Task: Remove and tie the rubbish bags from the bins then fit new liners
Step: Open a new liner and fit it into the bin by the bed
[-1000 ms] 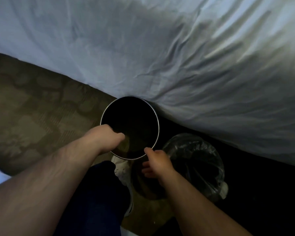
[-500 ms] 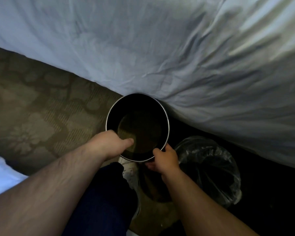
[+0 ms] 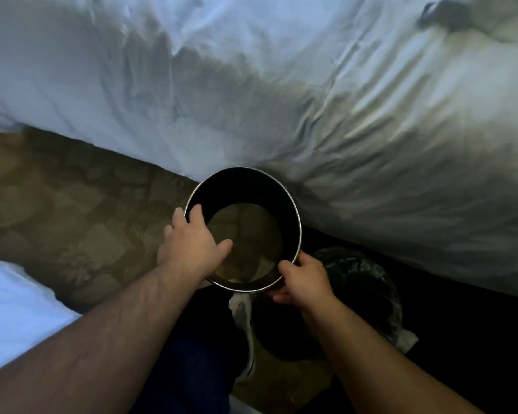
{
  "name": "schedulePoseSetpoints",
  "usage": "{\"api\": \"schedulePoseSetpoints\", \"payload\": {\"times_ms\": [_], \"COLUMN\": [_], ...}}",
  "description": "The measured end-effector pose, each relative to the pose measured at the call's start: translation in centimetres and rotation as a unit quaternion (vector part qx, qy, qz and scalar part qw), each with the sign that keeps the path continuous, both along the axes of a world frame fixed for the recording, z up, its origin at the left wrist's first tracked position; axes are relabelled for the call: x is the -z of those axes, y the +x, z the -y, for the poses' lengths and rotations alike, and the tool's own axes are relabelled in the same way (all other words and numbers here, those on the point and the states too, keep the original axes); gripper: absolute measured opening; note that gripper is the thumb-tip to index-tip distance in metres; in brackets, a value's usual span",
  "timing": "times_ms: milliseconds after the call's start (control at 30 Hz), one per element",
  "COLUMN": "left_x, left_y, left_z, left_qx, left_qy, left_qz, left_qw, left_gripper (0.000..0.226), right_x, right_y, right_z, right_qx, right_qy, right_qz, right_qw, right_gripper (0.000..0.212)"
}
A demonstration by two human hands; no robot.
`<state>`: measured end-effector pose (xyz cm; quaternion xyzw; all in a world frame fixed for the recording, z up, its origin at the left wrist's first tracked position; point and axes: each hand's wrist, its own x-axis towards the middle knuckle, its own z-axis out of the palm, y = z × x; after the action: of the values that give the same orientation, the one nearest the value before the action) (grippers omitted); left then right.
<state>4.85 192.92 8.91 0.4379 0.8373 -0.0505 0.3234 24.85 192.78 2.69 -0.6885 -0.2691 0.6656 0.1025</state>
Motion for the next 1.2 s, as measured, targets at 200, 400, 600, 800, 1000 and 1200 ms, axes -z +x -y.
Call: {"api": "schedulePoseSetpoints", "payload": {"times_ms": [200, 400, 600, 800, 1000, 1200], "left_x": [-5.8, -10.7, -14.1, -14.3, -12.6, -10.1], "left_y": [1.1, 3.1, 5.5, 7.7, 10.6, 12.2], "left_z": [3.8, 7.8, 11.0, 12.2, 13.4, 12.4], "left_qx": [0.025, 0.034, 0.051, -0.001, -0.054, -0.088], "left_qy": [0.167, 0.226, 0.284, 0.214, 0.178, 0.147], "left_qz": [0.012, 0.054, 0.150, 0.301, 0.365, 0.399], "left_qw": [0.986, 0.972, 0.946, 0.929, 0.912, 0.901], "left_gripper": [0.085, 0.089, 0.097, 0.053, 0.038, 0.047], "right_x": [-8.7, -15.9, -21.3, -23.4, -21.9, -19.0], "right_y": [1.8, 4.9, 10.8, 16.5, 18.8, 20.2], "right_z": [1.1, 4.4, 8.9, 13.3, 15.0, 15.6], "right_qx": [-0.026, -0.054, -0.075, -0.084, -0.099, -0.010], "right_qy": [0.055, 0.109, 0.143, 0.181, 0.206, 0.165], "right_qz": [0.000, 0.022, 0.063, 0.113, 0.150, 0.025], "right_qw": [0.998, 0.992, 0.985, 0.973, 0.962, 0.986], "right_gripper": [0.022, 0.017, 0.015, 0.021, 0.028, 0.070]}}
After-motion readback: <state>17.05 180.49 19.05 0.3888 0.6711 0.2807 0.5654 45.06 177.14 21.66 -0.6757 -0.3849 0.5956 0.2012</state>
